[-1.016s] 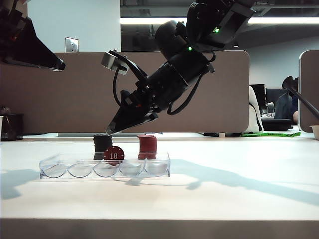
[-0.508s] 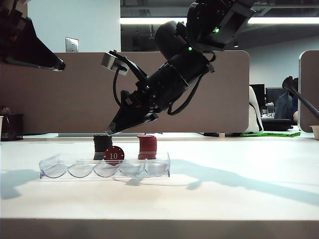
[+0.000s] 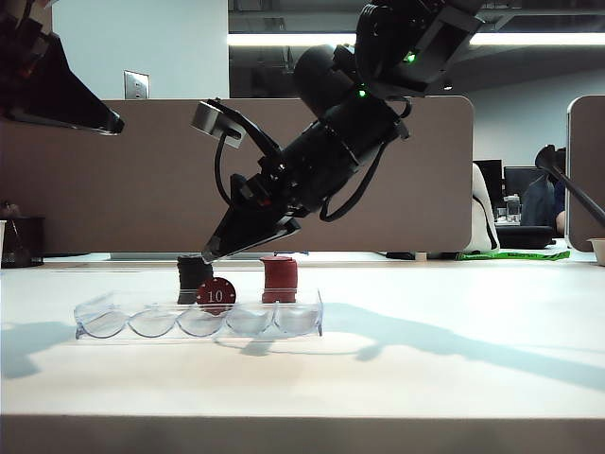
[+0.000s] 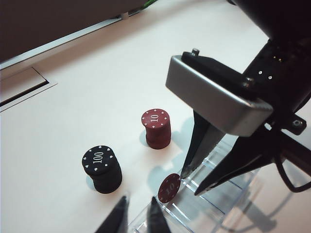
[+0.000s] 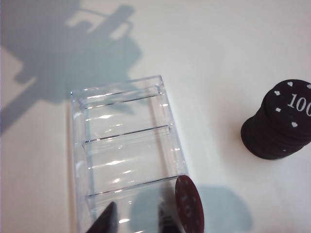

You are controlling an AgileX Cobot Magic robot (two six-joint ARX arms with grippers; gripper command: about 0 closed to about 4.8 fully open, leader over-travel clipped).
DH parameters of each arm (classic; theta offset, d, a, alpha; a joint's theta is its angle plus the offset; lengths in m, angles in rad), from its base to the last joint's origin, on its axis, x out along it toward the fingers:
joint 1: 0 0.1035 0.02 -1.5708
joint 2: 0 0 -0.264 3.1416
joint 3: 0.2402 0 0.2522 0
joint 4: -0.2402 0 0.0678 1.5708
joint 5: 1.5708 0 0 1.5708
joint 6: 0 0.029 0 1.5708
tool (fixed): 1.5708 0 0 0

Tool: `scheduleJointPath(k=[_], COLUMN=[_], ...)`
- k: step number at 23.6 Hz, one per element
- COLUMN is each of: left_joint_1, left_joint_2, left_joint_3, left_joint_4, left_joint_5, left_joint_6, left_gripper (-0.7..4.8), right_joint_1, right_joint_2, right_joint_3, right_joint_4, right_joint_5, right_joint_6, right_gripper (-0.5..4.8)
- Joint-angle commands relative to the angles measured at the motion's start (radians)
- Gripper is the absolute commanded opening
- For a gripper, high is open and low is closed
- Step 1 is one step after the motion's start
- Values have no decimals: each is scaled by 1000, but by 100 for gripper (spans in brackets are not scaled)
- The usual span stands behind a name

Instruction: Pick up the chip in the box and place it on the pile of chips with the same color.

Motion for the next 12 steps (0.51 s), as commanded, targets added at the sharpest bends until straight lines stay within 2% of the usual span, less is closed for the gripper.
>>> scheduleJointPath(k=[1, 12], left_joint_1=[0, 0], left_joint_2=[-1, -1], left_joint_3=[6, 6], left_joint_4=[8, 8], left_joint_5=[5, 5], left_joint_6=[4, 4], left_gripper=[58, 58], right_joint_1=[2, 1], right_joint_2=[-5, -5], right_joint_3=[2, 2], right_joint_4=[8, 47], right_joint_5=[-11, -3], right_joint_6=[-2, -2], right_gripper=[112, 118])
